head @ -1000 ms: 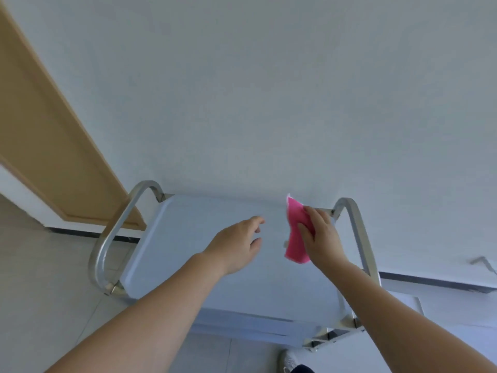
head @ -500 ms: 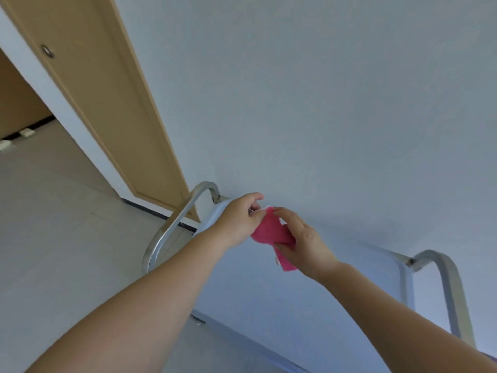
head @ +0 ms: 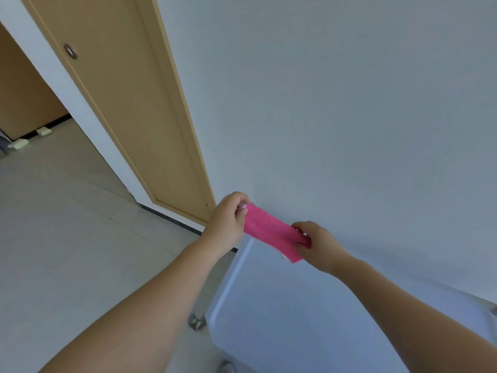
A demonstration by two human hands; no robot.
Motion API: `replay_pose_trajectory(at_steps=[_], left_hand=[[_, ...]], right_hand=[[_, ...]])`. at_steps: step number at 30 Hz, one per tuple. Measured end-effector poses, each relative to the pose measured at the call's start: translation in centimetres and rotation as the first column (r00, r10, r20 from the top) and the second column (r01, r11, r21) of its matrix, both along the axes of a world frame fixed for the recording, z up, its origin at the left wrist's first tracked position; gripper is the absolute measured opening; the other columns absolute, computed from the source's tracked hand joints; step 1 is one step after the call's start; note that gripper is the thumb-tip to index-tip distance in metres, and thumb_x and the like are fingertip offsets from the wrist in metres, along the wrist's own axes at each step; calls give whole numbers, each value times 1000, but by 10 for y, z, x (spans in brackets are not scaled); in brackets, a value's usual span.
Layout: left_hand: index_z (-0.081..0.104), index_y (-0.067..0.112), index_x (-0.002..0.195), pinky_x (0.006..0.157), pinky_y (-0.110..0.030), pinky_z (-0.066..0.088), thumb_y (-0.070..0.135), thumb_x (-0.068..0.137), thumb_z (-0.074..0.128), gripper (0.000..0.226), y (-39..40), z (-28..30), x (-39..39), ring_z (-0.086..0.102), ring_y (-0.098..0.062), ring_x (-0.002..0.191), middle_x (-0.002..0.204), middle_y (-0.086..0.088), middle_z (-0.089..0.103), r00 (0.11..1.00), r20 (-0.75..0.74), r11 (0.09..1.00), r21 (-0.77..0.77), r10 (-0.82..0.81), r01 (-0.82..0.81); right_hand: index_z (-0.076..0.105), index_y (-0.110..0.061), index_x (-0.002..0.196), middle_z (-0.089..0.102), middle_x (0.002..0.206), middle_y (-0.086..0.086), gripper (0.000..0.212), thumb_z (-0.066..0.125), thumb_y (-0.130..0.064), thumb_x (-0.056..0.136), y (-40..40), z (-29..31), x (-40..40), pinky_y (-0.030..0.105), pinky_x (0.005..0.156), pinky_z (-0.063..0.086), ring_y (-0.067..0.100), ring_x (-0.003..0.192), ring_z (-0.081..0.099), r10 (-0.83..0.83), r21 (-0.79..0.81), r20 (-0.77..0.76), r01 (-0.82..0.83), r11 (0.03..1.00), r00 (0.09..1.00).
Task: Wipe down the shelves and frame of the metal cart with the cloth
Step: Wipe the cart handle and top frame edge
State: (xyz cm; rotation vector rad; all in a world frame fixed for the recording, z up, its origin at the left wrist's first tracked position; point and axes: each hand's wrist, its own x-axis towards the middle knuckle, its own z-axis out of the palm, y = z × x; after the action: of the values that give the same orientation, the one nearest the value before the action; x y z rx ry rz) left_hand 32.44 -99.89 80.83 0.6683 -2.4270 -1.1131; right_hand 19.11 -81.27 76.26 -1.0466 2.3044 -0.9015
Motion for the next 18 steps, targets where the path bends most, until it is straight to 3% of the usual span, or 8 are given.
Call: replay_pose_trajectory(at_steps=[3,6,9,12,15,18], left_hand=[[55,19,96,61,-15,36,9,94,45,15,-64,-19,-10,49,-3,73,83,10,50,999,37,1000,-6,29,-28],[57,15,94,59,-21,42,8,94,45,14,-124,-42,-35,50,-9,68,85,3,52,994,102,999,16,41,-43],[60,10,94,68,-28,48,8,93,46,14,-164,-70,-66,56,-17,80,97,-6,58,984,175,999,-27,46,-42],[64,5,100,78,-33,50,13,94,47,19,-177,-100,-90,59,-24,90,108,-12,57,957,291,996,-84,17,8],[64,1,99,76,-34,48,26,95,42,34,-164,-124,-104,56,-24,85,101,-13,56,884,464,976,-153,-66,153],[56,-1,106,72,-36,46,42,95,32,50,-142,-137,-120,56,-25,84,96,-12,59,821,563,990,-24,-100,137]], right_hand=[[59,-27,98,62,79,-10,28,55,-6,80,-57,-13,-7,7,49,40,4,63,56,-133,-10,79,134,991,988],[59,-24,89,64,81,-2,15,61,-12,82,-112,-33,-20,16,51,44,13,64,57,-263,-9,149,267,964,953],[59,-24,86,63,82,-2,13,59,-12,83,-148,-58,-33,24,55,44,17,66,58,-334,20,165,335,942,928],[60,-24,88,59,79,-3,21,50,-5,83,-163,-79,-41,20,53,38,15,67,54,-356,85,131,347,934,925],[64,-17,89,56,82,2,25,46,-1,83,-168,-94,-47,19,54,35,19,72,51,-339,163,79,324,932,937],[60,-15,75,57,74,6,22,45,0,81,-175,-100,-53,24,52,36,23,67,51,-347,174,62,332,927,936]])
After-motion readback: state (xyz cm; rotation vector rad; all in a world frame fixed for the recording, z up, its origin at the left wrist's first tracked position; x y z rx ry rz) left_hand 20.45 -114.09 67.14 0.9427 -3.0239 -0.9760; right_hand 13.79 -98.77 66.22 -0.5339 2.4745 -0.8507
